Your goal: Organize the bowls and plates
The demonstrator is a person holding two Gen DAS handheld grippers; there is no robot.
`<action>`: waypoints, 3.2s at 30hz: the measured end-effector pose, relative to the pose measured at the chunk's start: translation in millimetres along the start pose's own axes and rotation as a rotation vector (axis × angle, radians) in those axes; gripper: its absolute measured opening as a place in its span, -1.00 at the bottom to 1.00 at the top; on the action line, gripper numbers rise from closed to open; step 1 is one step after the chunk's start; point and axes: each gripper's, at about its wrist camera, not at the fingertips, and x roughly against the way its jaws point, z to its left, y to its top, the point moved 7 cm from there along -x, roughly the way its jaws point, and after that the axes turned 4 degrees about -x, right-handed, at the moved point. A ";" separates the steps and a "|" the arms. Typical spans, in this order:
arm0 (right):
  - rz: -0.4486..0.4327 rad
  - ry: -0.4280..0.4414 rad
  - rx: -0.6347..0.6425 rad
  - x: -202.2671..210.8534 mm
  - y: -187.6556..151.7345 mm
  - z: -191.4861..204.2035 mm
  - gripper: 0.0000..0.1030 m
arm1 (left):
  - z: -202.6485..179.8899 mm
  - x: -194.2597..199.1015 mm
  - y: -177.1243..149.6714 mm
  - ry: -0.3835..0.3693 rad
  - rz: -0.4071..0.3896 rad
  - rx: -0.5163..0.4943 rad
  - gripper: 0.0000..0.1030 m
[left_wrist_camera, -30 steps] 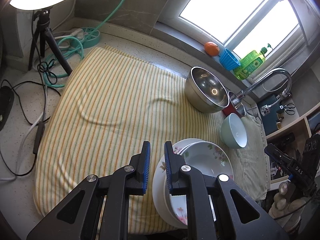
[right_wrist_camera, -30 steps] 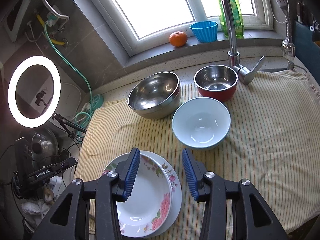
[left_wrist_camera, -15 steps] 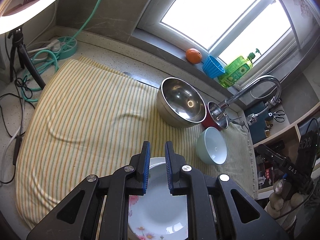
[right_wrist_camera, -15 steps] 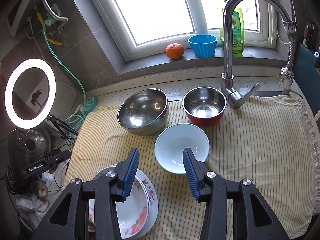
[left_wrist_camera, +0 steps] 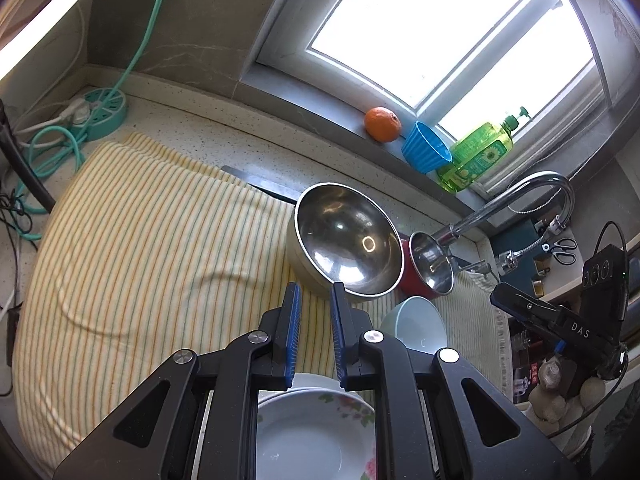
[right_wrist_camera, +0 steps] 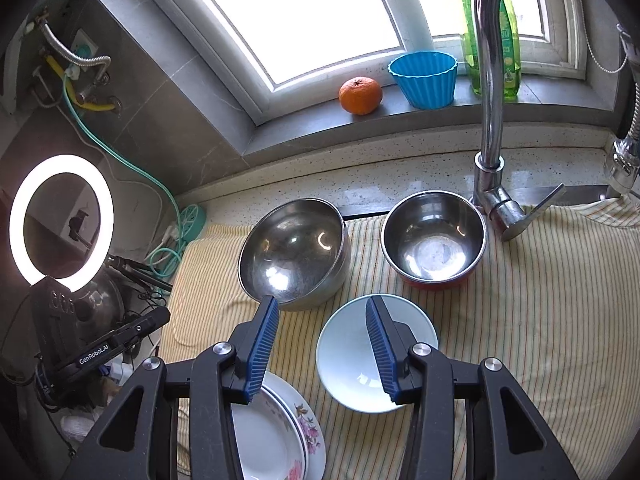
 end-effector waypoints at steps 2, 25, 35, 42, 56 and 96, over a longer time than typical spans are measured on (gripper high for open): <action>0.008 0.002 0.002 -8.0 7.8 1.2 -0.20 | 0.4 -6.6 8.5 0.007 0.004 -0.004 -0.75; 0.157 -0.072 -0.074 -120.5 46.3 -18.3 -0.64 | 13.2 -91.9 39.6 0.045 0.173 0.009 -0.75; 0.185 -0.111 -0.055 -136.5 47.9 -19.8 -0.68 | 15.1 -107.5 42.4 0.057 0.195 0.000 -0.75; 0.207 -0.127 -0.056 -144.7 45.2 -21.6 -0.84 | 17.7 -113.7 40.6 0.059 0.205 -0.004 -0.77; 0.208 -0.148 -0.048 -144.6 41.9 -20.4 -0.87 | 18.9 -112.8 38.8 0.060 0.196 0.004 -0.84; 0.207 -0.048 0.045 -90.5 -40.1 86.7 -0.86 | 69.9 13.6 -2.7 0.049 0.065 0.052 -0.84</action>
